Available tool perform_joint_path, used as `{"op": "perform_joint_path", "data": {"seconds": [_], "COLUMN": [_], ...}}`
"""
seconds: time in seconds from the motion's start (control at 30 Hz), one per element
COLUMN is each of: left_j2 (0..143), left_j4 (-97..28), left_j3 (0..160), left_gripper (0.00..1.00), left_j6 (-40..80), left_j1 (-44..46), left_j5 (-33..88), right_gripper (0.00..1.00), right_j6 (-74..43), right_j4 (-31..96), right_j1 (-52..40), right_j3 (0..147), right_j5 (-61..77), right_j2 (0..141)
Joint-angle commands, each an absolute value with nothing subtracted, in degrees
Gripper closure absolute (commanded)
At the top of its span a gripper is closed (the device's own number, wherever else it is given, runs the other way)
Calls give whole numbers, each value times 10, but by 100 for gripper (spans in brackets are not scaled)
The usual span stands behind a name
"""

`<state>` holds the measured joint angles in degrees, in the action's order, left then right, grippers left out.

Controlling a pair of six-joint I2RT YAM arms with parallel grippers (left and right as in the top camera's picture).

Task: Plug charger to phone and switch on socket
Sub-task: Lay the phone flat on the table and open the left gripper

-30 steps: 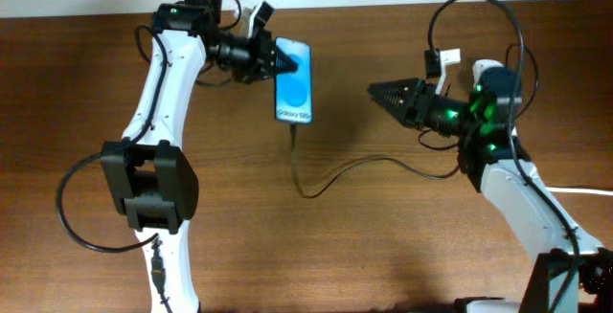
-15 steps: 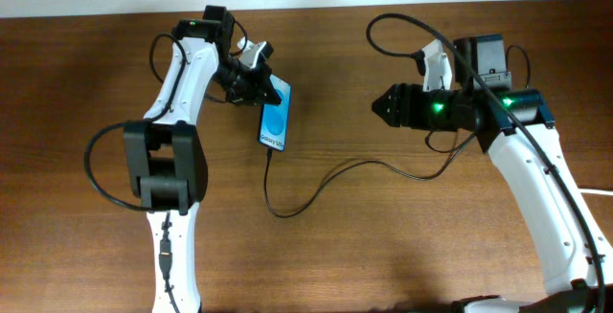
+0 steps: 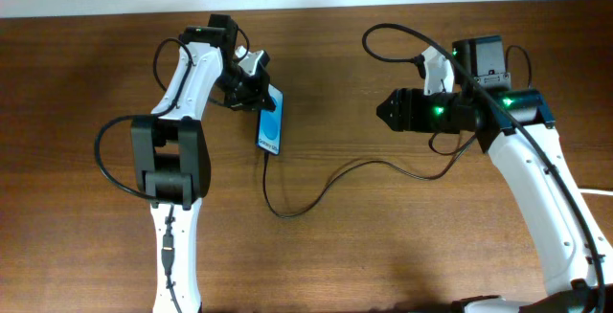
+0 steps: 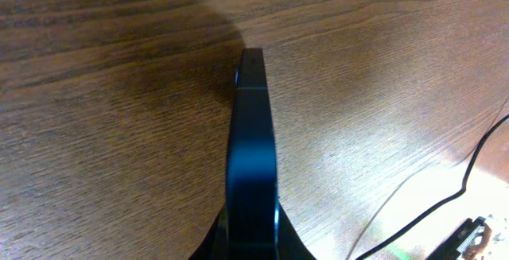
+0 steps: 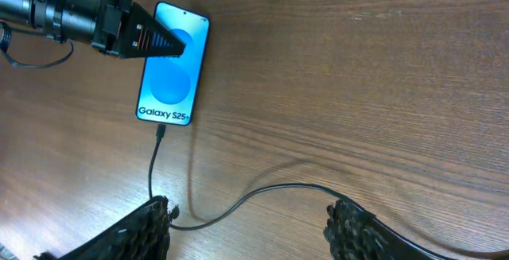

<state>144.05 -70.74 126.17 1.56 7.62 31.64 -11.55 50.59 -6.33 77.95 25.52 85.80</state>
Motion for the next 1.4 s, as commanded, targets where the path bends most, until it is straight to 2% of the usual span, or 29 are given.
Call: {"op": "perform_joint_path", "data": {"seconds": [0.0,0.2,0.3,0.47,0.63,0.83,1.07,1.23,1.37], "left_j2": [1444,1444,1444,1444,1444,1444,1444,1444,1444], "left_j4": [-712,-721,-724,-725,-725,-725,-727,-727,-727], "left_j3": [1264,1264,1264,1264,1264,1264,1264,1264,1264], "left_gripper": [100,88,89,83,81,71,63,60,63], "left_j6": [19,19,19,19,19,19,19,19,19], "left_j1": [73,73,73,73,73,73,73,73,73], "left_j5": [316,286,286,286,286,286,226,186,164], "right_gripper": [34,34,34,34,34,34,34,34,34], "right_j6": [-107,-107,-107,-107,-107,-107,-107,-107,-107], "right_j4": [507,506,506,506,506,506,505,503,503], "right_j1": [-65,-65,-65,-65,-65,-65,-65,-65,-65], "right_j3": [789,789,789,789,789,789,789,789,789], "right_j5": [248,248,248,248,248,248,248,248,248], "right_j2": [856,856,856,856,856,856,856,856,856]}}
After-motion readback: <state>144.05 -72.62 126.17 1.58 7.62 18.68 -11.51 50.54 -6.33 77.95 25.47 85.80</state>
